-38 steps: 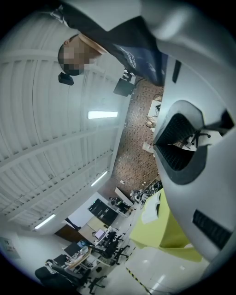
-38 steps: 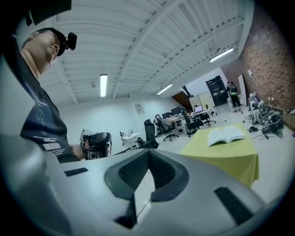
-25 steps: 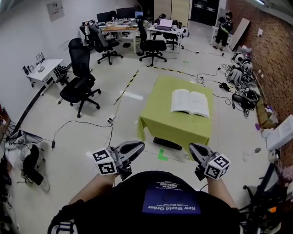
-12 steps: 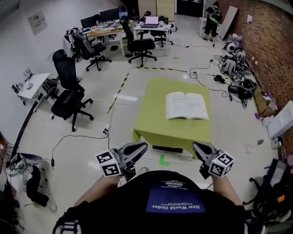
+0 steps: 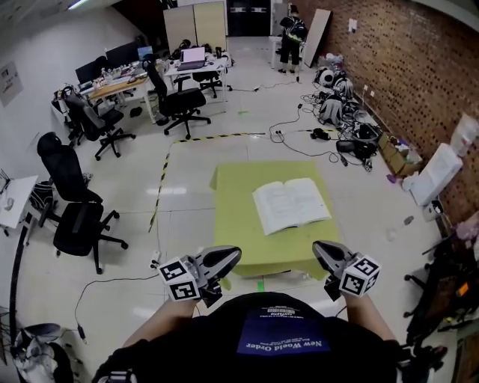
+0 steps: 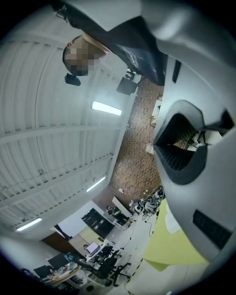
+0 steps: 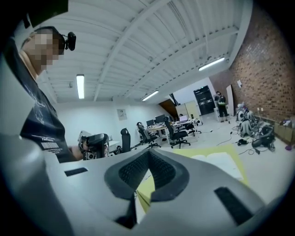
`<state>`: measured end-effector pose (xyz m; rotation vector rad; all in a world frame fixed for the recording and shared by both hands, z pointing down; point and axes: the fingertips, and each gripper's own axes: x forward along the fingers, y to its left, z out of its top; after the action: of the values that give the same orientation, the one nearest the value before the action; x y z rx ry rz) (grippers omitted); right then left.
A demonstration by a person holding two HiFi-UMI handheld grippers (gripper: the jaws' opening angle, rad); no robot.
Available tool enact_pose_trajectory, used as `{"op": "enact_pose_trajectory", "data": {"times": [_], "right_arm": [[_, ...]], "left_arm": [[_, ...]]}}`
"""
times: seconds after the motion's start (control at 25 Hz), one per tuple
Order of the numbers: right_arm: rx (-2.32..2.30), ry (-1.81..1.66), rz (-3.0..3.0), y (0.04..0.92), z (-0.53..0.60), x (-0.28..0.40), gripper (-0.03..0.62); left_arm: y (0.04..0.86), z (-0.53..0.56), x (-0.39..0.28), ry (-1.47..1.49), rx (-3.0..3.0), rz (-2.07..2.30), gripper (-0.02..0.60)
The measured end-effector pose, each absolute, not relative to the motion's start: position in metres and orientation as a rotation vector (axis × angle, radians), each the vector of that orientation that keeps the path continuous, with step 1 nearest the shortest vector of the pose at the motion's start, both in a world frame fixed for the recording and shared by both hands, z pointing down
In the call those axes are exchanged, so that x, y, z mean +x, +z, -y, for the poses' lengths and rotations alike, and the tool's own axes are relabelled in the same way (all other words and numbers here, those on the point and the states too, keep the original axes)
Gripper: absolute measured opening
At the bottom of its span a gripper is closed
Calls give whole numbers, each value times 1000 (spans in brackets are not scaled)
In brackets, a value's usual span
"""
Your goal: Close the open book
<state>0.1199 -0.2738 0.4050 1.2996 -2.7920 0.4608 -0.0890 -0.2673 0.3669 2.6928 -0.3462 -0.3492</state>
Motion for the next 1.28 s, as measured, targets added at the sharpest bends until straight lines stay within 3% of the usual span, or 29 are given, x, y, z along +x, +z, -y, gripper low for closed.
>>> {"op": "enact_pose_trajectory", "data": {"times": [0.4, 0.88, 1.28], "right_arm": [[1330, 502, 2745, 406, 336, 115, -14], [976, 486, 2905, 417, 472, 189, -14], [840, 524, 2942, 433, 530, 211, -14]], "left_arm": [[386, 331, -89, -328, 2632, 283, 6], [383, 424, 2, -268, 2632, 618, 6], [395, 470, 43, -161, 2546, 718, 6]]}}
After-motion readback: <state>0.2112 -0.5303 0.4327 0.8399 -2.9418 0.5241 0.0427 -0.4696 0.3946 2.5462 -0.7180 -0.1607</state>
